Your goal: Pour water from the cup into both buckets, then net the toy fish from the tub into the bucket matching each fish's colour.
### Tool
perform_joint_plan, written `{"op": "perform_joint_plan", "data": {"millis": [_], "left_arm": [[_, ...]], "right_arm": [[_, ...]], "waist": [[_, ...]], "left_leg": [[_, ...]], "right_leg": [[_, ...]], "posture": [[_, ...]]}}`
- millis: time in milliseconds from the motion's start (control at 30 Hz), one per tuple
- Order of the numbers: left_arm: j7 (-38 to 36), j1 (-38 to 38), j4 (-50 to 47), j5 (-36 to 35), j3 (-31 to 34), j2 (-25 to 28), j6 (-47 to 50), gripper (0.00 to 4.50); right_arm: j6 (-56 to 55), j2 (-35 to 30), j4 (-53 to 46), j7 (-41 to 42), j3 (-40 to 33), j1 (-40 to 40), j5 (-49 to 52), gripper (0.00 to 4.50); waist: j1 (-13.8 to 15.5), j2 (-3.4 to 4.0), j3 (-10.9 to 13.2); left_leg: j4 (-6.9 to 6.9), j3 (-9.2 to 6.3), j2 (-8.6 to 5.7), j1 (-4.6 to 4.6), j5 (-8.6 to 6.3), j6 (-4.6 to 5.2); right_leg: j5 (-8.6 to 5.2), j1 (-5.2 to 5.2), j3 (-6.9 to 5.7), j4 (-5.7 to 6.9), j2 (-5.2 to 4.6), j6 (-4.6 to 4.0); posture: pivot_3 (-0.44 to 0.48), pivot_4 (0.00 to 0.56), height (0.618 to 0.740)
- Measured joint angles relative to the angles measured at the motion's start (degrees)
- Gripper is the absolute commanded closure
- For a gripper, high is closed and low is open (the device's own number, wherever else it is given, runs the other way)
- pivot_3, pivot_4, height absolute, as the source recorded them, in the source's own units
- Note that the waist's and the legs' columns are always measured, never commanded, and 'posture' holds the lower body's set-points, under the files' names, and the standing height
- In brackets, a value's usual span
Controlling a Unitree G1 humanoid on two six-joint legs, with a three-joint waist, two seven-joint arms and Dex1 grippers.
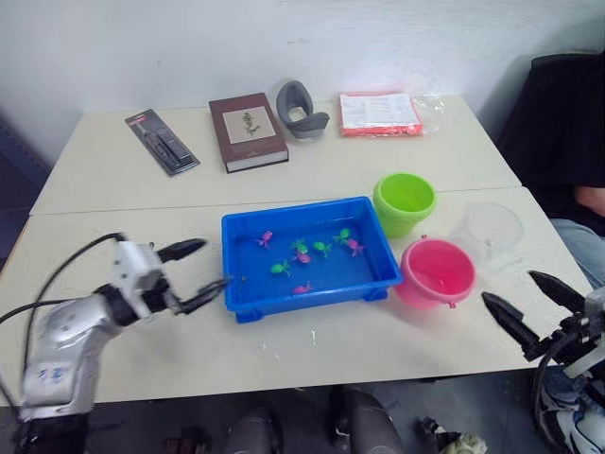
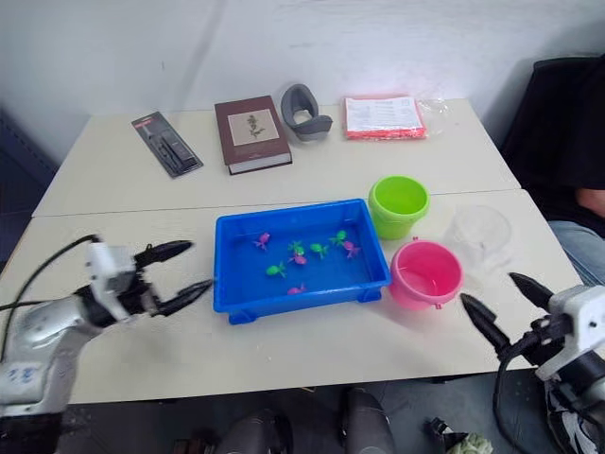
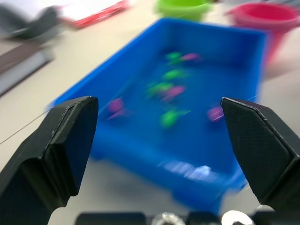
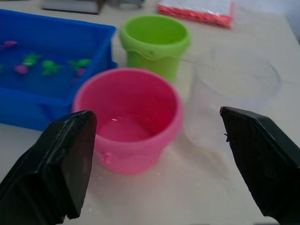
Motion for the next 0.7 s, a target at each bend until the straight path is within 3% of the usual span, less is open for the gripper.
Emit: {"op": "perform_joint_plan", "data": {"millis": [200,400,567,700], "left_arm": [[7.76,14.82,5.14,3.44,14.1,-2.11,-4.07,0.0],[11.05,25.98,6.11,4.32,20.26,-6.6,-6.03,0.0],[14.8,26.4,4.97,4.55,20.38,-7.78,-3.38,0.0],[21.58,16.7,4.18,5.06,16.92,-4.95,7.54,0.0]], "right_arm": [[-6.51,-2.49,-1.47,11.85,9.52,-6.26,-0.42,0.04],[-14.57,0.14,-0.46,16.53,18.47,-9.5,-4.72,0.04],[-13.97,0.25,-0.28,17.64,20.22,-9.95,-2.77,0.04],[-12.23,0.13,-0.55,16.51,22.13,-12.12,-2.12,0.04]], "waist": [[0.17,-0.47,-0.05],[1.39,-0.75,-0.07],[2.97,-0.81,-0.1],[3.41,-0.83,-0.12]], "left_leg": [[0.0,-0.03,-0.03,-0.01,-0.13,0.1],[0.08,-0.07,-0.14,-0.06,-0.33,0.24],[0.12,-0.11,-0.17,-0.06,-0.43,0.33],[0.12,-0.21,-0.17,-0.06,-0.33,0.18]], "right_leg": [[-0.01,-0.01,-0.19,-0.08,-0.3,-0.02],[-0.03,0.0,-0.41,-0.13,-0.57,-0.05],[-0.03,0.01,-0.44,-0.1,-0.66,-0.06],[-0.03,0.03,-0.56,0.02,-0.66,-0.09]], "posture": [[0.0,0.15,0.74],[0.0,0.15,0.74],[0.0,0.15,0.74],[0.0,0.15,0.74]]}}
